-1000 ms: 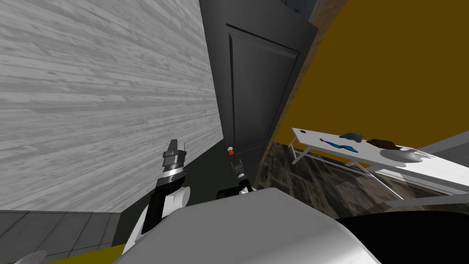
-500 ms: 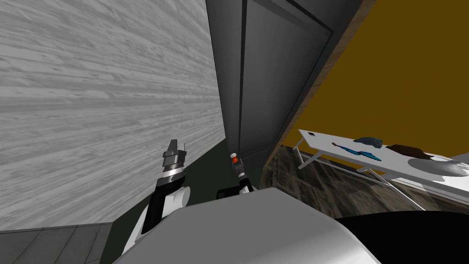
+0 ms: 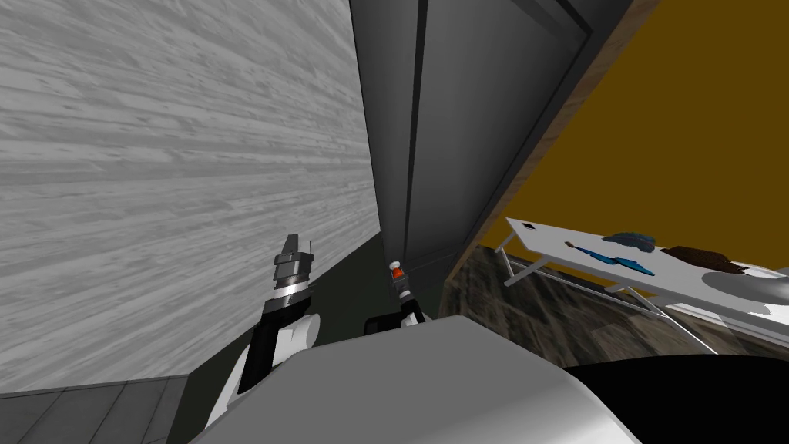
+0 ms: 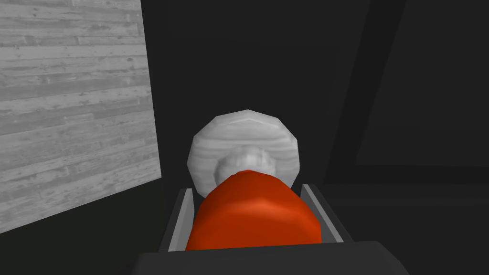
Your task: Push the door open
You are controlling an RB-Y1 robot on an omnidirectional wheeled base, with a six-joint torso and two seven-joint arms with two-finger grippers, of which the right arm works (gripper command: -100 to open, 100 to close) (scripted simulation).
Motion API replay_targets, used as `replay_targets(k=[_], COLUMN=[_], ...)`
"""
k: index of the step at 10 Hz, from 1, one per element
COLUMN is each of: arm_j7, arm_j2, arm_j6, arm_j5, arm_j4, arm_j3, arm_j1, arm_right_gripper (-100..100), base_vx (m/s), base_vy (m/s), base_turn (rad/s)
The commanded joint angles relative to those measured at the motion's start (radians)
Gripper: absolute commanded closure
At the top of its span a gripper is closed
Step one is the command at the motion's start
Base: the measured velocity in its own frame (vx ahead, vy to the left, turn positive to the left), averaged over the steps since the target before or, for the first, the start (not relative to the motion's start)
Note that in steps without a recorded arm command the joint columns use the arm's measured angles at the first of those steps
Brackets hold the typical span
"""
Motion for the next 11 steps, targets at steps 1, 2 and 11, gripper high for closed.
replay_targets(k=[1, 2, 11], arm_j7=[0.000, 0.000, 0.008], arm_j2=[-0.001, -0.001, -0.019], arm_j6=[-0.004, -0.004, -0.018], arm_j5=[-0.001, -0.001, -0.051], arm_j4=[-0.002, -0.002, 0.001], arm_j3=[-0.002, -0.002, -0.081], arm_j1=[0.000, 0.000, -0.004], arm_right_gripper=[100, 100, 100], base_vx=[-0.019, -0.011, 0.142], base_vy=[-0.004, -0.004, 0.093], base_turn=[-0.002, 0.001, -0.049])
